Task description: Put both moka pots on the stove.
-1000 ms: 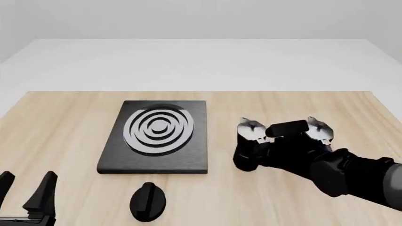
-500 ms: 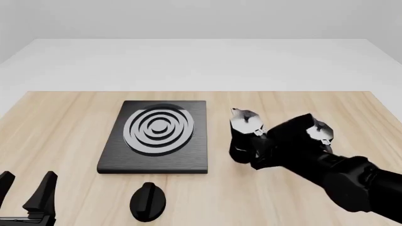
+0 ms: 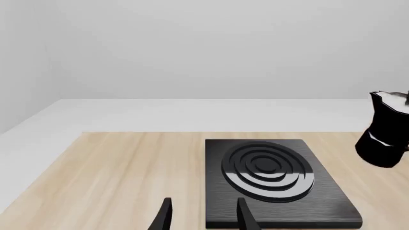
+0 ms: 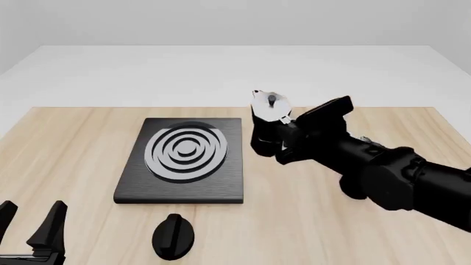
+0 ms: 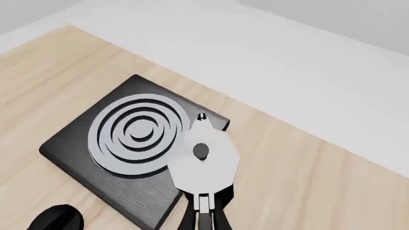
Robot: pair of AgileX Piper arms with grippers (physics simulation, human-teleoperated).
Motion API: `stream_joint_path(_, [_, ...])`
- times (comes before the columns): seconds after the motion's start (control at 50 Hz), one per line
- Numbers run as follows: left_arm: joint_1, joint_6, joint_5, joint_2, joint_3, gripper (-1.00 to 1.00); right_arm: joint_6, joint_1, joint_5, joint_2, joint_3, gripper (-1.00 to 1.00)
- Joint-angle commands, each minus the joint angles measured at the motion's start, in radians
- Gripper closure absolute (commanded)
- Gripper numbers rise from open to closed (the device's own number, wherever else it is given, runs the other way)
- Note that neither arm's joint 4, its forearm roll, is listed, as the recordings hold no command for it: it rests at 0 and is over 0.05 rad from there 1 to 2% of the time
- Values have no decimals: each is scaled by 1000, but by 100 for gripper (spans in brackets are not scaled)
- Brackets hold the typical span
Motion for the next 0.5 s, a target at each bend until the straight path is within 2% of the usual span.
stream_joint_path(0.02, [0, 0, 0, 0, 0, -100, 1, 17, 50, 102, -232, 100])
stream_joint_path(0.18, [0, 0, 0, 0, 0, -100, 14, 17, 120, 206, -405, 100])
stream_joint_path(0.34, [0, 0, 0, 0, 0, -100, 20, 41, 164, 289, -528, 100])
stream_joint_path(0.4, [0, 0, 0, 0, 0, -100, 43, 42, 207, 352, -615, 100])
stream_joint_path(0.44, [0, 0, 0, 0, 0, -100, 27, 28, 223, 392, -665, 100])
stream_joint_path(0.5, [0, 0, 0, 0, 0, -100, 36, 30, 256, 443, -735, 100])
